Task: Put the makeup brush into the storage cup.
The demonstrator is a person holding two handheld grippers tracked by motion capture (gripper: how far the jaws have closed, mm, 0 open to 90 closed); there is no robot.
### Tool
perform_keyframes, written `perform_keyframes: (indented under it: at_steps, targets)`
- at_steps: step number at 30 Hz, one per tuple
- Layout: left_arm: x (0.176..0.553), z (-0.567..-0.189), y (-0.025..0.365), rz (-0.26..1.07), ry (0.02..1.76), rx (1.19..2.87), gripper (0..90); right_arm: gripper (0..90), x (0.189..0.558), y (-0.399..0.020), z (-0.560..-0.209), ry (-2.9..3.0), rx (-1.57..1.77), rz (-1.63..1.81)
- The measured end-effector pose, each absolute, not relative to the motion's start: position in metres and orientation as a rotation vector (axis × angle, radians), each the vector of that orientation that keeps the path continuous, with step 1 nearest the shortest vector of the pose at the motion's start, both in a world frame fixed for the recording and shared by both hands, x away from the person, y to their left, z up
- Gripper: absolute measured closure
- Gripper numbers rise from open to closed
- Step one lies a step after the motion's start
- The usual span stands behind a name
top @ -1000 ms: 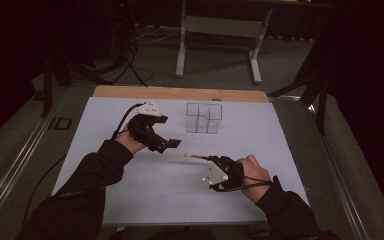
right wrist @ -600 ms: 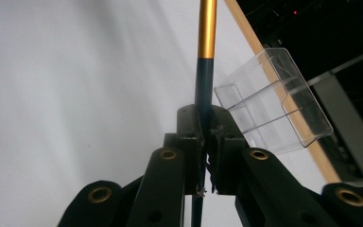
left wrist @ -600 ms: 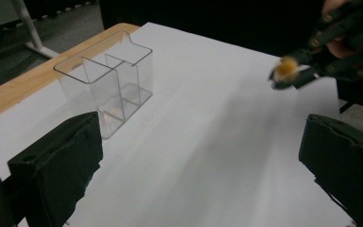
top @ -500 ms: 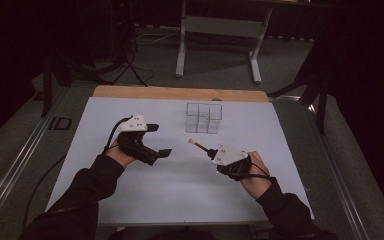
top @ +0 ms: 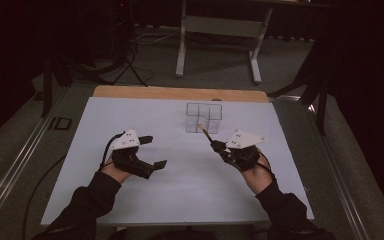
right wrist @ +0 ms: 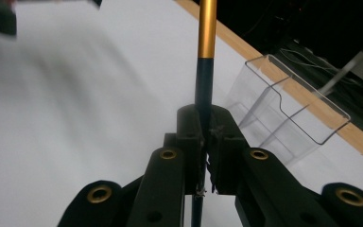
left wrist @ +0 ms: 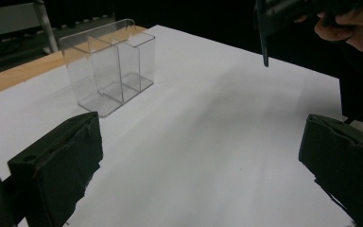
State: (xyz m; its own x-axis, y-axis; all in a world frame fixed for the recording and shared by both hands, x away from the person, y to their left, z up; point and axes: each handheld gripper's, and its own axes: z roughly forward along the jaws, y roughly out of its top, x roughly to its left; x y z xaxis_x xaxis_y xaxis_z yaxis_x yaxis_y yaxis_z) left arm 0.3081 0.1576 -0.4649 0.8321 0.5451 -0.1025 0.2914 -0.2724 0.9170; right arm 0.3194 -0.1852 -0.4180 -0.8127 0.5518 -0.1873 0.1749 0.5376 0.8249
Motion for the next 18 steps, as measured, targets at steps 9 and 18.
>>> perform_keyframes:
  at_steps: [9, 18]
  targets:
    - [0.297, -0.481, 0.159, 0.277, 0.673, 1.833, 0.9, 84.1, 0.327, -0.195, -0.415, 2.298, 0.705, 1.329]
    - [0.286, -0.492, 0.155, 0.318, 0.662, 1.811, 0.9, 84.1, 0.330, -0.201, -0.410, 2.240, 0.753, 1.411]
